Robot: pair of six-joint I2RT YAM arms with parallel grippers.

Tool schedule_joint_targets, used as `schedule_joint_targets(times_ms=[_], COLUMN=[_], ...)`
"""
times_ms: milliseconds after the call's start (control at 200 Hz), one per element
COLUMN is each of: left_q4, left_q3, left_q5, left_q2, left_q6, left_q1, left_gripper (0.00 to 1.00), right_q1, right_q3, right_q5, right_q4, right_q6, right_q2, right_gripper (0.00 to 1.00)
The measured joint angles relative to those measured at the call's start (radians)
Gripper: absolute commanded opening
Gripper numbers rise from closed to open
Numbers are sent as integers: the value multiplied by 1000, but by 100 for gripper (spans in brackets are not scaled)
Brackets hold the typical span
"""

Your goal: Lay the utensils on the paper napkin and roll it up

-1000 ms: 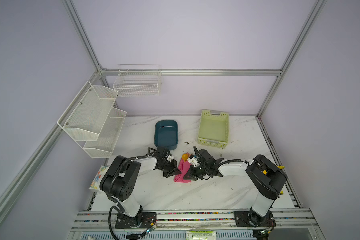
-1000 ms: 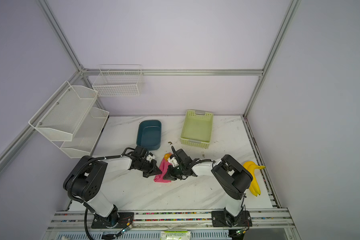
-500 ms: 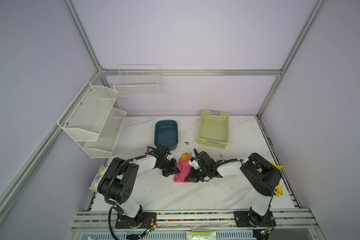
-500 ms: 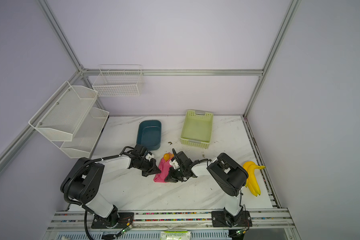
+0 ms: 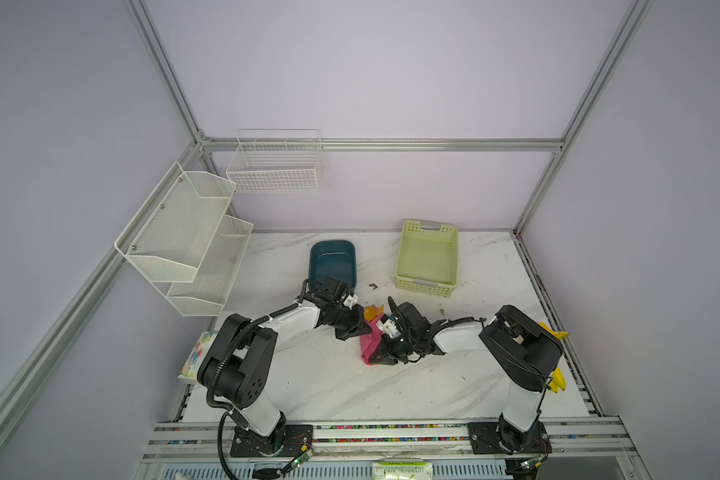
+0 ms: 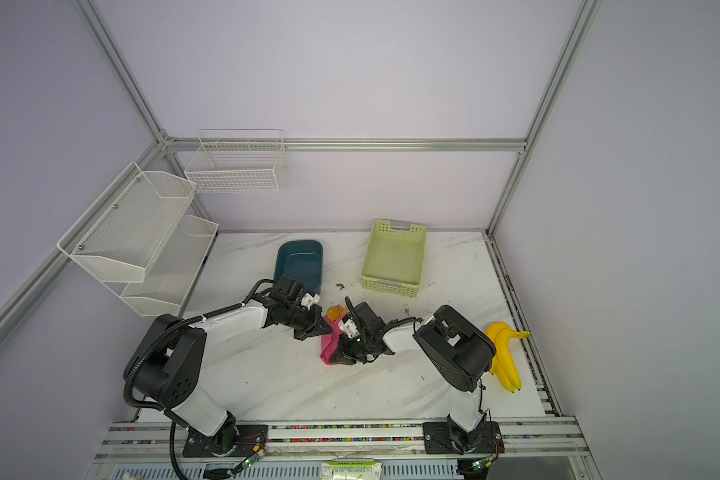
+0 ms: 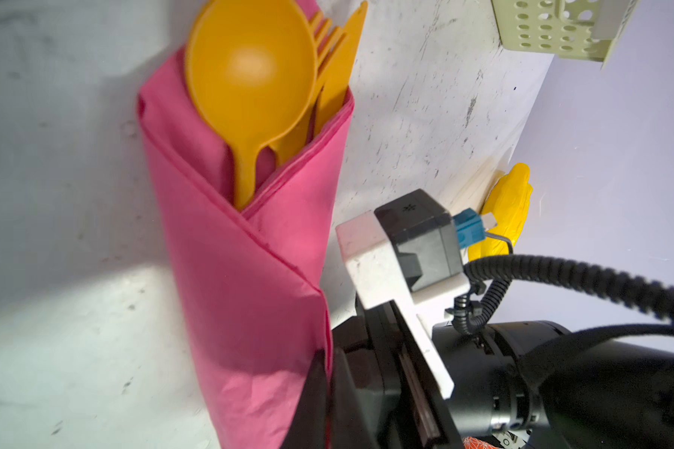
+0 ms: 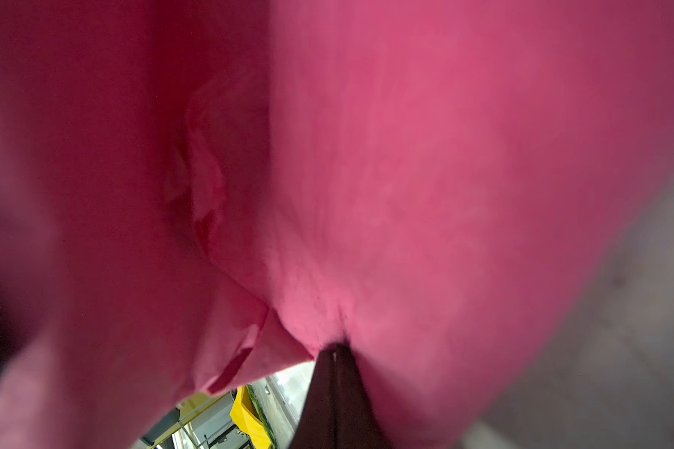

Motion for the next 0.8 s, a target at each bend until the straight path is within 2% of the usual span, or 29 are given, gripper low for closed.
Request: schedule_joint_targets(times_ms=[485,665,800], left_q4=[-4,-6,-6], left_q3=[53,54,54], left_q5=[9,12,12], left_q2=[168,171,171], left_q6=[13,37,45], left_q1=[-60,-59,-59], left_gripper=[5,5,5], right_q1=[-1,-9,-30], right_q3=[0,0,-10], right_q5=[1,27,32], right_q4=[-7,-76,-87], right_q6=[-2,-15,-11], right_q2=[-5,-67,-138], right_gripper=[0,5,4])
